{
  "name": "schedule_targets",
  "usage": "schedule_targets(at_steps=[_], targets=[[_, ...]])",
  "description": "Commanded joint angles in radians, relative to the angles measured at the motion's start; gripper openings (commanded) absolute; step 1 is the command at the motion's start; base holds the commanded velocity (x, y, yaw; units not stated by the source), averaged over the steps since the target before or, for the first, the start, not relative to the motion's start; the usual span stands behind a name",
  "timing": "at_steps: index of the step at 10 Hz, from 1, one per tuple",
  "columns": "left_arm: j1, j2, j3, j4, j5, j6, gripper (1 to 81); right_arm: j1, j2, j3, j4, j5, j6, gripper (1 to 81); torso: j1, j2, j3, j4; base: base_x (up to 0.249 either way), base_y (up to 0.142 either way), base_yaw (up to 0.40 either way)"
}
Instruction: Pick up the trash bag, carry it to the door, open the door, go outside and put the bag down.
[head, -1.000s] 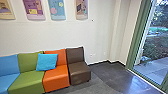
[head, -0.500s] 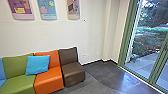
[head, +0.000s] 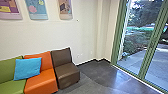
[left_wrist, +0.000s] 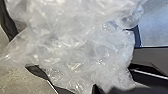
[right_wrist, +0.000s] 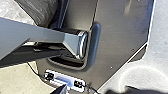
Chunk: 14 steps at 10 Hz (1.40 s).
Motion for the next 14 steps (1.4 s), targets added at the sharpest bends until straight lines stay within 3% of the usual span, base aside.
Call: schedule_targets(at_steps=[1, 14], targets=[[-0.042, 0.001, 0.005, 0.008, 0.064, 0.008, 1.0, 0.047, 0.003, -0.009, 0.006, -0.059, 0.001, 81.1, 0.000, 0.000, 0.000, 0.000, 0.000, 0.000, -0.205], [-0.042, 0.013, -0.008, 0.015, 0.067, 0.009, 1.0, 0.039, 0.037, -0.060, 0.000, -0.051, 0.002, 81.1, 0.000, 0.000, 0.000, 0.000, 0.000, 0.000, -0.225]])
